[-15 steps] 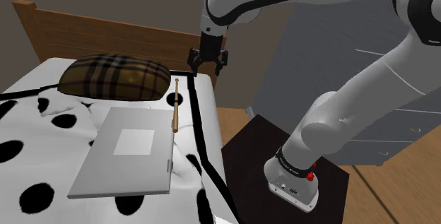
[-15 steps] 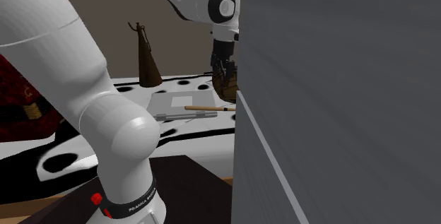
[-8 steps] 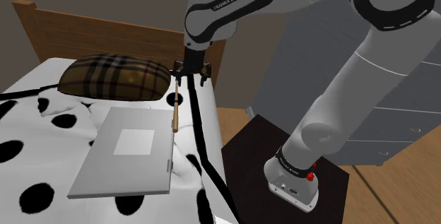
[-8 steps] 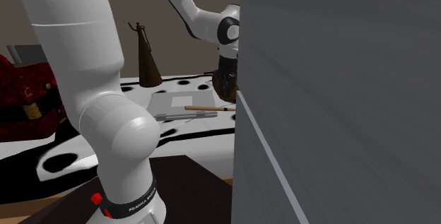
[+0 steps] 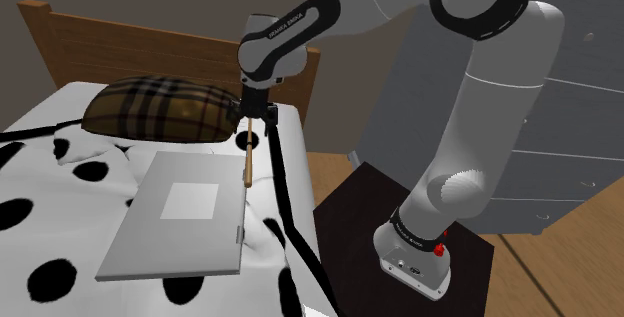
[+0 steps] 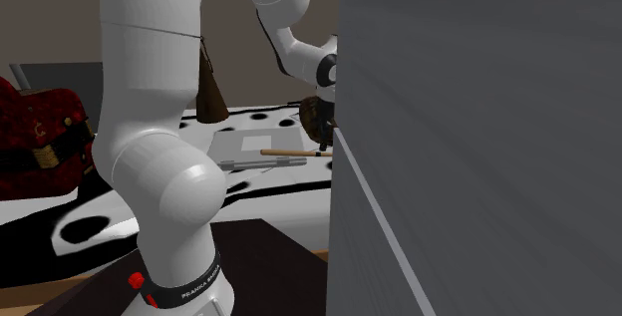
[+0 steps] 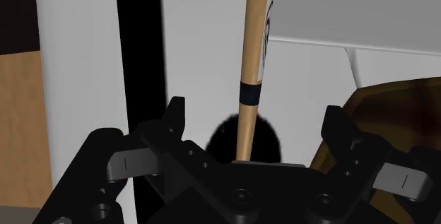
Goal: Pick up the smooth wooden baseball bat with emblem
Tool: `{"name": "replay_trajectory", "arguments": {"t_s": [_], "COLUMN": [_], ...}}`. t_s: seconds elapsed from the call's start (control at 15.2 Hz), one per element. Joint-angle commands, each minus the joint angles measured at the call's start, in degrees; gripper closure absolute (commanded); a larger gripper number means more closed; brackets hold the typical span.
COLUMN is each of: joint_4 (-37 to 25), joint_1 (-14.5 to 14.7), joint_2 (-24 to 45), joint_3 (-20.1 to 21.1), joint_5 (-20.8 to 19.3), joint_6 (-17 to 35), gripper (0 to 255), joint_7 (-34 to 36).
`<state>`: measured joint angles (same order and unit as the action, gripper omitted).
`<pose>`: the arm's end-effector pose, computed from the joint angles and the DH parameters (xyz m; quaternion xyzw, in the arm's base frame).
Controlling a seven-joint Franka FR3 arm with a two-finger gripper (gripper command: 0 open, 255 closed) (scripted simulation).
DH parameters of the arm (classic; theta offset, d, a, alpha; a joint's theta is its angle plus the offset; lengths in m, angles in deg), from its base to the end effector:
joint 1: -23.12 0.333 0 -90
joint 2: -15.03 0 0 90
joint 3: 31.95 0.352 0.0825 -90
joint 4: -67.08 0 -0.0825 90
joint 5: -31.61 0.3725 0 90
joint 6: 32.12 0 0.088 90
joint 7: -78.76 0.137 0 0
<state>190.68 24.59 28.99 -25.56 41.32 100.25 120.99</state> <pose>0.5469 0.0819 0.2925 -0.9321 0.3519 0.0719 0.0474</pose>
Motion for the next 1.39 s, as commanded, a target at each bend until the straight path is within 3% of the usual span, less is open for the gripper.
{"name": "replay_trajectory", "arguments": {"t_s": [0.0,0.46,0.53,1.32], "joint_4": [-0.2,0.3,0.2,0.1], "joint_1": [0.1,0.2,0.2,0.1], "joint_2": [1.4,4.7,4.8,2.9], "joint_3": [0.0,0.0,0.0,0.0], "joint_5": [0.1,0.3,0.3,0.2], "joint_6": [1.3,5.0,5.0,3.0], "gripper": [0,0,255,255], "joint_7": [0.2,-0.3,-0.4,-0.1]}}
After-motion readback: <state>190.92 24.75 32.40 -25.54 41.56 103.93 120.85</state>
